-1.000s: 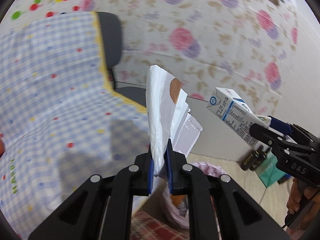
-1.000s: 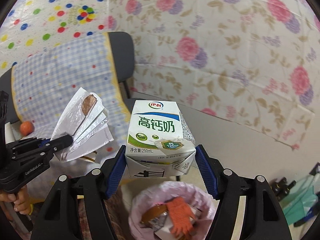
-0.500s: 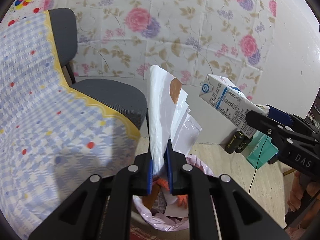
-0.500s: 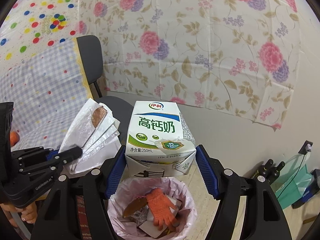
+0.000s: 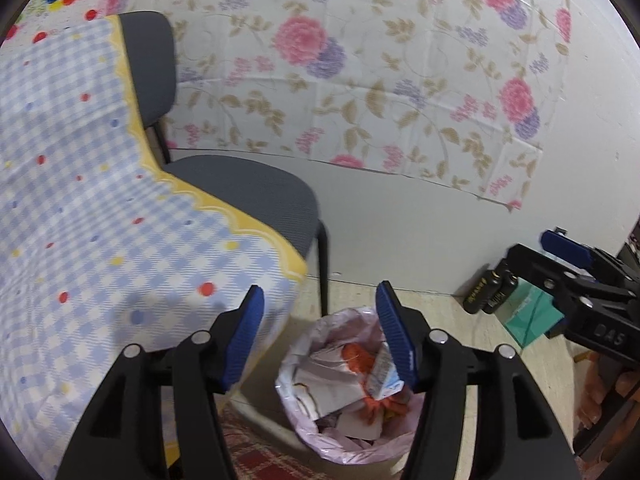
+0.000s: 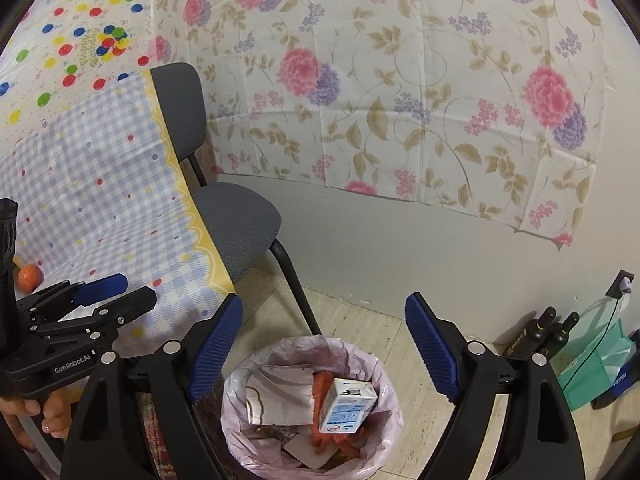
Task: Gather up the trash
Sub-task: 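Move both open tools back over the chair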
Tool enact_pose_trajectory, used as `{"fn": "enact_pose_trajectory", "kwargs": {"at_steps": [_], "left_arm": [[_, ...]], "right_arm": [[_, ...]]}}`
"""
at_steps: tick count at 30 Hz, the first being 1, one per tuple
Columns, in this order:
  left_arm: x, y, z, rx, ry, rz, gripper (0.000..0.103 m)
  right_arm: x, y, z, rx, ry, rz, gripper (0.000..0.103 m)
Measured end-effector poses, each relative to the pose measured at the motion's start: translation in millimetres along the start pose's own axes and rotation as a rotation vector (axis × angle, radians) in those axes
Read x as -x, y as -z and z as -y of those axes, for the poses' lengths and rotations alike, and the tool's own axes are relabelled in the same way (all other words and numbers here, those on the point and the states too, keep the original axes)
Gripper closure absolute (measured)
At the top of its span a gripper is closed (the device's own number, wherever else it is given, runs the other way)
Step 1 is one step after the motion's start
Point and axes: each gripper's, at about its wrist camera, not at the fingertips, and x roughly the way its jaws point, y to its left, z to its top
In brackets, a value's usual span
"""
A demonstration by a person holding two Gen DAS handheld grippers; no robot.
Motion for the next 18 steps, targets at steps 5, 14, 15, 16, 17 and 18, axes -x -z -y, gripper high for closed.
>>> {"fn": "enact_pose_trajectory", "kwargs": {"at_steps": [5,14,15,16,17,18], "left_arm": [[10.8,-3.5,-18.4,0.032,-0.057,0.013,0.029],[47.0,-8.5,-60.0,0.113,-0.184,0.078,0.007],[50.3,-8.8,-63.7,0.121,-0.198,0.084,0.007],[52.6,-9.1,-66.5,0.127,-0.209,0.089,0.007],[56.6,-9.1,-71.3,0.137,-0.224,0.095,0.007],[60.4,-9.0,-75.9,0.145,-0.240,0.101,0.007]], "right_arm": [[1.8,-6.3,-14.7,0.020,-0.014,-0.001,0.014],[4.4,-24.0,-51.6,0.056,-0.043,0.024,0.010],[5.1,-25.9,-55.3,0.060,-0.047,0.027,0.010],[5.8,-27.9,-58.9,0.062,-0.053,0.030,0.009],[5.7,-30.4,-62.8,0.061,-0.068,0.026,0.009],[5.3,-32.4,-65.4,0.058,-0.080,0.020,0.009]]}}
